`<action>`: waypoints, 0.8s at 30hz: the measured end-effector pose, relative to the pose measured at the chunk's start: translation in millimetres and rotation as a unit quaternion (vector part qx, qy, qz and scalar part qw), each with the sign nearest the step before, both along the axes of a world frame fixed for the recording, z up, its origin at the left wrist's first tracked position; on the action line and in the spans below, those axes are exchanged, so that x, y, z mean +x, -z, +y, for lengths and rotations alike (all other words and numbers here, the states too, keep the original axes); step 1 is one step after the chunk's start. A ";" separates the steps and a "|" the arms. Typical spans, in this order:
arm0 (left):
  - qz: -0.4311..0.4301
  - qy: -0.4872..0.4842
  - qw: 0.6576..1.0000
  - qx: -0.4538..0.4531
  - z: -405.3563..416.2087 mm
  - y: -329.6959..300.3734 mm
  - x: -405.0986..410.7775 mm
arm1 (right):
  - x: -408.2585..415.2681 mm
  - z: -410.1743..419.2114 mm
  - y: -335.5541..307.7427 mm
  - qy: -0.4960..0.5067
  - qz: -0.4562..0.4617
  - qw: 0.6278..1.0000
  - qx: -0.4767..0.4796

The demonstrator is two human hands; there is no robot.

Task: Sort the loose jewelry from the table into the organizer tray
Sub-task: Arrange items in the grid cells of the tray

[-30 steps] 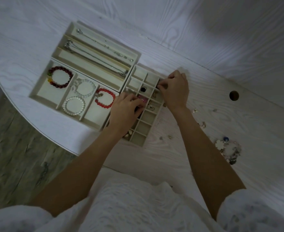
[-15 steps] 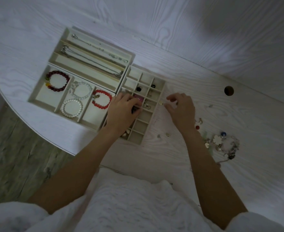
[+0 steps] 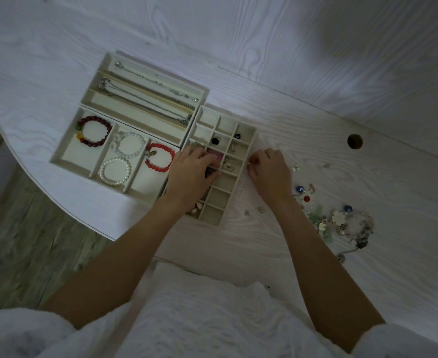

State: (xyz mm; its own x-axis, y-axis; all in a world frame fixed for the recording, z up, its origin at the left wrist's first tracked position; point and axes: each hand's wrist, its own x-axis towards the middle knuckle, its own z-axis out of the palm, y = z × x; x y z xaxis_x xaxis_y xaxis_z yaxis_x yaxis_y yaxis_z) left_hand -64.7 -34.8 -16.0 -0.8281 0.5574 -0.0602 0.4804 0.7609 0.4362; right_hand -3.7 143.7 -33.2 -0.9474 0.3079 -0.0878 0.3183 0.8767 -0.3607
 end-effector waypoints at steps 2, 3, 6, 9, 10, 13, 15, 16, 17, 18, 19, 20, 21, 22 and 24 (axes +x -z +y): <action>0.008 0.003 1.000 0.001 -0.2 0.1 -1.4 | -0.7 1.0 1.7 0.001 -0.013 1.000 -0.002; 0.014 0.005 1.000 0.000 -1.2 2.0 -0.1 | 0.4 -0.2 3.7 0.004 -0.017 1.000 -0.008; 0.035 0.012 0.999 0.006 -1.0 7.3 0.1 | -0.8 -3.3 5.9 0.015 -0.015 0.999 -0.029; 0.032 0.005 0.999 0.007 -0.6 6.8 0.5 | -2.0 -6.0 4.8 0.040 0.012 0.997 -0.063; 0.030 0.005 1.000 0.009 -0.6 8.0 -0.4 | -2.1 -5.2 4.5 0.047 0.022 0.996 -0.072; 0.028 0.005 1.000 0.011 -2.0 7.9 0.4 | 0.8 1.7 0.2 0.046 0.028 0.994 -0.099; 0.028 0.008 1.000 0.011 -2.1 6.1 -1.9 | 2.5 8.9 -3.0 0.058 0.017 0.990 -0.129; 0.027 0.006 1.000 0.008 -1.5 5.7 -2.7 | 3.1 12.6 -3.5 0.070 0.013 0.986 -0.151; 0.023 0.004 1.000 0.006 -0.2 4.6 -3.2 | 5.0 16.5 -4.4 0.078 0.006 0.983 -0.169; 0.020 0.004 1.000 0.004 0.5 4.0 -3.6 | 7.5 19.7 -4.9 0.078 0.002 0.981 -0.178; 0.016 0.005 1.000 0.003 0.7 3.3 -4.1 | 10.8 21.7 -6.0 0.074 0.003 0.981 -0.179; 0.014 0.006 1.000 0.004 0.7 3.0 -4.4 | 13.3 22.9 -8.2 0.071 0.011 0.981 -0.178; 0.012 0.006 1.000 0.004 1.0 2.2 -4.9 | 14.0 24.0 -11.8 0.075 0.024 0.981 -0.179; 0.011 0.006 1.000 0.005 1.0 1.8 -4.9 | 13.4 24.6 -15.9 0.084 0.041 0.979 -0.182; 0.008 0.004 1.000 0.007 1.0 1.2 -5.2 | 4.9 24.8 -25.5 0.098 0.075 0.974 -0.190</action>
State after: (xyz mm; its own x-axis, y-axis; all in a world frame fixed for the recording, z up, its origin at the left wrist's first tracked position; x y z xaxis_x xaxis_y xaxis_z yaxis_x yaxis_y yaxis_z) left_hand -69.9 -33.8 -17.1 -0.8248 0.5641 -0.0387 0.4931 0.7512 0.4388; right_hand 1.2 168.5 -7.7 -0.8850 0.4559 -0.0950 0.3839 0.5988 -0.7029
